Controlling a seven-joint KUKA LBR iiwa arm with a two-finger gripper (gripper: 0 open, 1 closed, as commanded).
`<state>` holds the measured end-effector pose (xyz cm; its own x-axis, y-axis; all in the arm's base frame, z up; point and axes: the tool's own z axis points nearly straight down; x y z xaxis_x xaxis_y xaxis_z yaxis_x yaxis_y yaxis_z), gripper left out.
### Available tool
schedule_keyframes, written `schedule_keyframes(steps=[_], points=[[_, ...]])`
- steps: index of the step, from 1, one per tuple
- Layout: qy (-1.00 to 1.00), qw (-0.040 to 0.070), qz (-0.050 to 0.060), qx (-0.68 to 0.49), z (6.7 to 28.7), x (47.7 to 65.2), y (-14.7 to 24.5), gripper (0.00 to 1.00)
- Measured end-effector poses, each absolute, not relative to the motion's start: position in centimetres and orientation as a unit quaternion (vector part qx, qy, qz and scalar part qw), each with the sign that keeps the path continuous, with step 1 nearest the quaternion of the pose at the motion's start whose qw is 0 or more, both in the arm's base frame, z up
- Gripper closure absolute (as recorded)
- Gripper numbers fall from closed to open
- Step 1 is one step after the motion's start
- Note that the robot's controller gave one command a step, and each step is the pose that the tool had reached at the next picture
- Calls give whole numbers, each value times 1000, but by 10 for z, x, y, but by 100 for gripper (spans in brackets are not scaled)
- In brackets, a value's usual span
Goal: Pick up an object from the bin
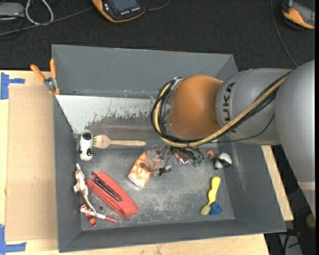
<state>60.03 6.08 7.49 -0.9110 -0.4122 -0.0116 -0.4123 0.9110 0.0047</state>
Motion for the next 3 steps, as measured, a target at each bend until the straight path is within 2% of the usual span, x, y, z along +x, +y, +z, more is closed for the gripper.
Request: schedule_keyframes(steps=[1,2,3], points=[[966,7,3,-258,73,609,115,100],[968,7,4,-253,72,603,122,100],[964,8,2,-266,81,601,128,100]])
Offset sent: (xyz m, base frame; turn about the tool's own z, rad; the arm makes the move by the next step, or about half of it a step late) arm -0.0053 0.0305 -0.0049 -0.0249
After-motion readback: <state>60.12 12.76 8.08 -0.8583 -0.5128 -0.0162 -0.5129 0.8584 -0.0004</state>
